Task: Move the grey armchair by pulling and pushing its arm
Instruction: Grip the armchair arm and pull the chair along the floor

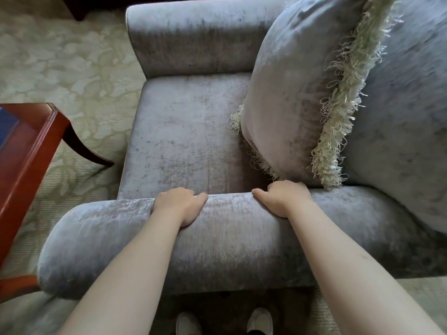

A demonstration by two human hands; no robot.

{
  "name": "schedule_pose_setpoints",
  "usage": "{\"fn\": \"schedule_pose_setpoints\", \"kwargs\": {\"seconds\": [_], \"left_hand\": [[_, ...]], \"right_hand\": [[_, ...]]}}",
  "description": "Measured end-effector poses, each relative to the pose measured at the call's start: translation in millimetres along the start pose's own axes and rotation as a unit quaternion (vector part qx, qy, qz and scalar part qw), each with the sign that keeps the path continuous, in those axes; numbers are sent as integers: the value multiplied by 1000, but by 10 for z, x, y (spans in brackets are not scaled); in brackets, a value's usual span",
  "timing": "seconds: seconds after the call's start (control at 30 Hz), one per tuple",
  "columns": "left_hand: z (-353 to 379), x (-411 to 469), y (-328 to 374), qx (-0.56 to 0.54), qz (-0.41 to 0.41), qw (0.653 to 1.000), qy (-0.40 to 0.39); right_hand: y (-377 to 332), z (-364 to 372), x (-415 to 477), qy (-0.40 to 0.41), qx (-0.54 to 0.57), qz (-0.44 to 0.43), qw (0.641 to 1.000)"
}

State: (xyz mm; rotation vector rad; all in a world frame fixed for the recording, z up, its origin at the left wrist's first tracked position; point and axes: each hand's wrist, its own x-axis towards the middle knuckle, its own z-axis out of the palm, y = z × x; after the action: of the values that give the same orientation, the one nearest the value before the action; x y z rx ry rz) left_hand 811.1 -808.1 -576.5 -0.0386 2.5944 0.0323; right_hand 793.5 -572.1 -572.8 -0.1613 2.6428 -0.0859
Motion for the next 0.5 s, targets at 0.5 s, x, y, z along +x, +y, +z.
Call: {"fn": "schedule_pose_setpoints", "kwargs": {"seconds": [0.5], "left_hand": [[12,-75,-21,-26,-4,1000,11]], "right_hand": [[-13,-12,-86,10,-11,34,999]]}}
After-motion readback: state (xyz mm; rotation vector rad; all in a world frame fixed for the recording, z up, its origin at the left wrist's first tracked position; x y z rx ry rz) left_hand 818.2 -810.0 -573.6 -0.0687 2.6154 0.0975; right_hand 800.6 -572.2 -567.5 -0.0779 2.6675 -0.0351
